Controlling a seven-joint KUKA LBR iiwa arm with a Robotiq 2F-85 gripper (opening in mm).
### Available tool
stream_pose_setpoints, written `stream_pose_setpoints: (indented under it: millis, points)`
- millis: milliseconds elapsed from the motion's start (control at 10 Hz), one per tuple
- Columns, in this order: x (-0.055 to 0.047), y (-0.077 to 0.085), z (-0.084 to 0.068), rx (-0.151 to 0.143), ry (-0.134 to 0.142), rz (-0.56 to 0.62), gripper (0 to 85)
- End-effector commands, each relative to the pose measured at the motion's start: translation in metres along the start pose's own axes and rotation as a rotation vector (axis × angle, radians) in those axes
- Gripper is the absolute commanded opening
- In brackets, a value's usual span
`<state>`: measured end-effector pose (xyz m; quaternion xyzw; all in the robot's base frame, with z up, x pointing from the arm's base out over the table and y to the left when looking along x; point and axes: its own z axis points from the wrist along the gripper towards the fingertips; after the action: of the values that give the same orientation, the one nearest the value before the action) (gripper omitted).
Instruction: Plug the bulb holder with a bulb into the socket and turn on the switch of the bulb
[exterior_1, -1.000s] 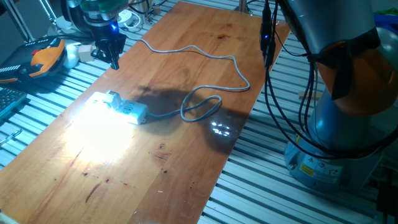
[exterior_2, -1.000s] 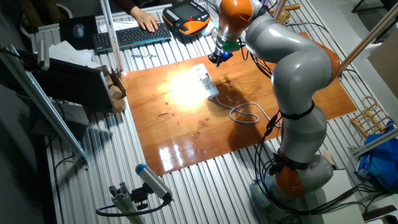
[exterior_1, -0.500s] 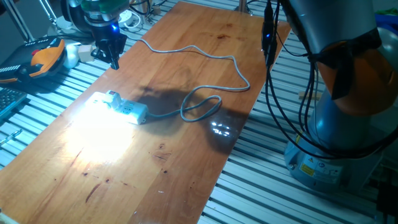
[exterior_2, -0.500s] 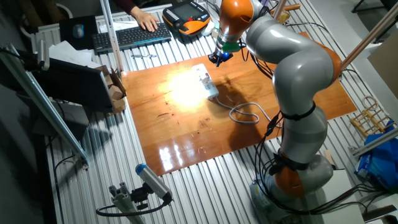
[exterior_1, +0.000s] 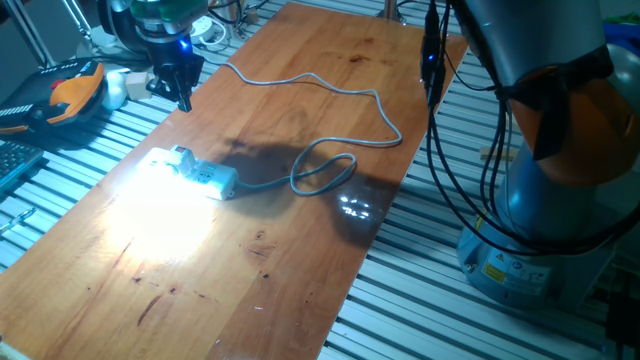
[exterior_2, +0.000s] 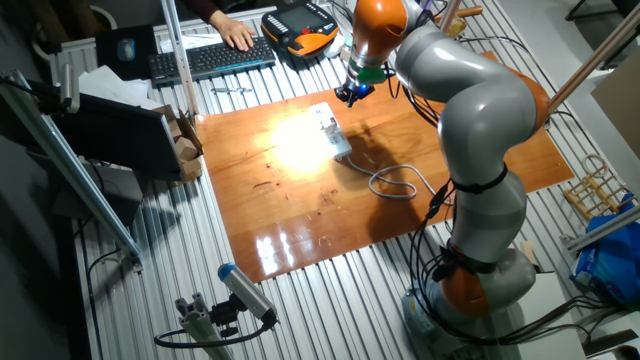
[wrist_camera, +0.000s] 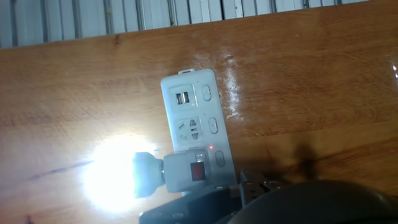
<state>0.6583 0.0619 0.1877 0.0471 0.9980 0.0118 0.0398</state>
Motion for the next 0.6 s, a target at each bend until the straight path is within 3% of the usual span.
stream_pose_setpoints:
  millis: [0, 100, 300, 500]
  points:
    - [0.0, -0.0001, 0.0001, 0.003, 0.005, 0.009, 0.0]
    - [0.0, -0.0001, 0.0001, 0.006, 0.004, 0.021, 0.0]
    - [0.0, -0.0001, 0.0001, -0.014, -0.035, 0.045, 0.0]
    - [0.0, -0.0001, 0.0001, -0.032, -0.022, 0.039, 0.0]
